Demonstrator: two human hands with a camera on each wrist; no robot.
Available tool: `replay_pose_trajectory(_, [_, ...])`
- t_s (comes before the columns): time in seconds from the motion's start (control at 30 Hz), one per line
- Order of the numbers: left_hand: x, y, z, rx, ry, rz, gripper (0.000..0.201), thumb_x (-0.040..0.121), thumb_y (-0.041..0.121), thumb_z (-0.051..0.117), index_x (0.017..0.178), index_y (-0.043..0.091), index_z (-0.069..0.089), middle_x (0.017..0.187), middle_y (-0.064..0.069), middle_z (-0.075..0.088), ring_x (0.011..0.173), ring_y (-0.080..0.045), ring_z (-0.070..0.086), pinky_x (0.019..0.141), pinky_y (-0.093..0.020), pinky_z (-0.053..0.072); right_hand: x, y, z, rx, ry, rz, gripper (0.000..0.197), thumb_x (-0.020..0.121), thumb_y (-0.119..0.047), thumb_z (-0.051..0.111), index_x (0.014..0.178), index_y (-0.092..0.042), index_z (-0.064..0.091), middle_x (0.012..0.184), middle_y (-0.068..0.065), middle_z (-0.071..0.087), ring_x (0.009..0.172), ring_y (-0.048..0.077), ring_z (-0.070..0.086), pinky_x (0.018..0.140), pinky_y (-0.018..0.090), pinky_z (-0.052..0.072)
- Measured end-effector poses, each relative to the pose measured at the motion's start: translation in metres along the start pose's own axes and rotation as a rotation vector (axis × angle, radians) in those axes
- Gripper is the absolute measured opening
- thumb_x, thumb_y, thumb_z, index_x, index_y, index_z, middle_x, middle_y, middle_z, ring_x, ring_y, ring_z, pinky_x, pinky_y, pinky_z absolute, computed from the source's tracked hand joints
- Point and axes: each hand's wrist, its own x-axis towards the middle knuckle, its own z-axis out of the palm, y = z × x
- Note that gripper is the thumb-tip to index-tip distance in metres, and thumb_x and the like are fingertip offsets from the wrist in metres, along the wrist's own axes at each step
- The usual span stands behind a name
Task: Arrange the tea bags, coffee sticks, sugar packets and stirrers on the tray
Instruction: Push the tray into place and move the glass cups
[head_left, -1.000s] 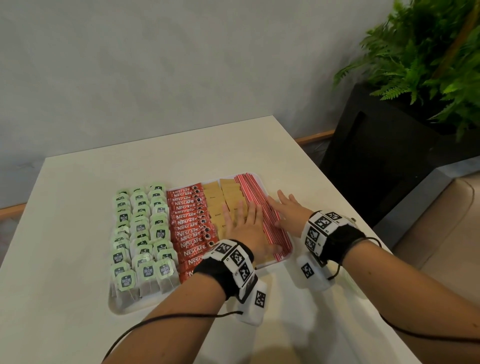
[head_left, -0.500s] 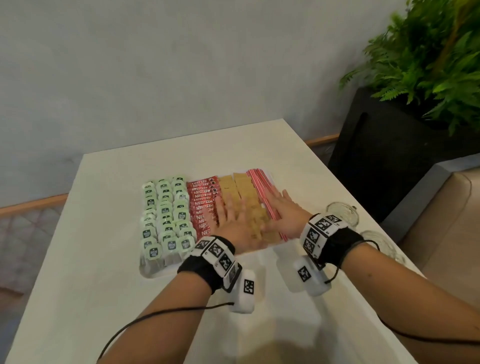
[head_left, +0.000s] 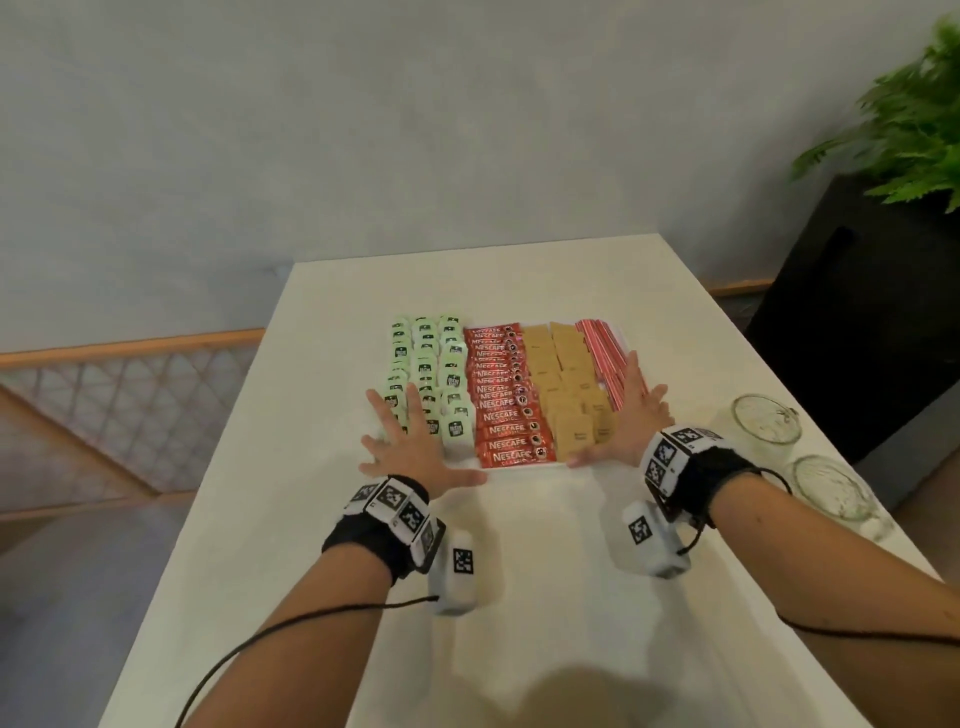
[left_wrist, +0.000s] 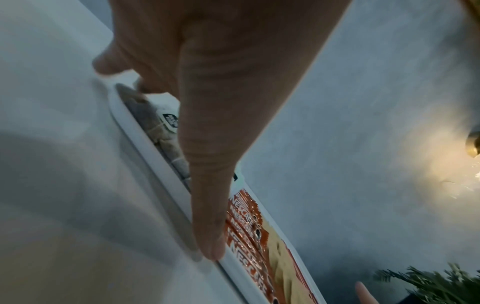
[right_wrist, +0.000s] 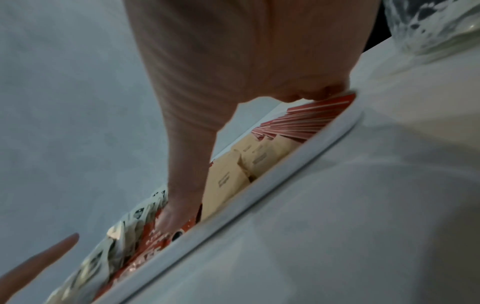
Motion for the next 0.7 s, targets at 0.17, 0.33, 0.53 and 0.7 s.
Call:
replay_pose_trajectory(0.17, [0.012, -0.002, -0.004, -0.017, 0.03, 0.01, 0.15, 0.054, 0.075, 0.077, 0.148, 0.03, -0.031, 0.148, -0.018, -0.046, 0.143, -0.057, 0.008, 0.111, -0.064, 0.029, 0.011, -0.005, 0.004, -0.042, 0.027, -0.018, 0.171, 0.028, -0.062, 0.09, 0.124, -0.045, -0.05, 0.154, 0.034, -0.012, 0.142, 0.053, 0.005, 0.112, 0.066, 0.015])
replay_pose_trajectory(0.33, [0.038, -0.003, -0.012, -0.008, 0.033, 0.005, 0.15, 0.054, 0.077, 0.076, 0.149, 0.03, -0.03, 0.149, -0.02, -0.044, 0.143, -0.056, 0.009, 0.111, -0.063, 0.03, 0.027, -0.021, 0.001, -0.003, 0.07, -0.003, 0.169, 0.029, -0.059, 0.092, 0.11, -0.051, -0.057, 0.155, 0.033, -0.012, 0.143, 0.051, 0.006, 0.113, 0.065, 0.017])
replay_pose_trajectory(0.53, [0.072, -0.001, -0.024, -0.024, 0.022, 0.008, 0.15, 0.053, 0.077, 0.076, 0.15, 0.031, -0.029, 0.149, -0.019, -0.045, 0.144, -0.055, 0.008, 0.112, -0.064, 0.027, 0.058, -0.037, 0.001, 0.001, 0.128, -0.007, 0.171, 0.027, -0.06, 0.092, 0.114, -0.051, -0.055, 0.154, 0.034, -0.002, 0.142, 0.052, 0.015, 0.112, 0.064, 0.021])
replay_pose_trajectory(0.7, [0.083, 0.004, -0.03, -0.019, -0.035, 0.0, 0.148, 0.057, 0.071, 0.079, 0.149, 0.031, -0.031, 0.149, -0.018, -0.046, 0.144, -0.054, 0.003, 0.112, -0.067, 0.023, 0.071, -0.037, 0.004, -0.051, 0.19, -0.049, 0.173, 0.023, -0.069, 0.087, 0.126, -0.046, -0.049, 0.147, 0.035, 0.018, 0.133, 0.052, 0.029, 0.107, 0.063, 0.03])
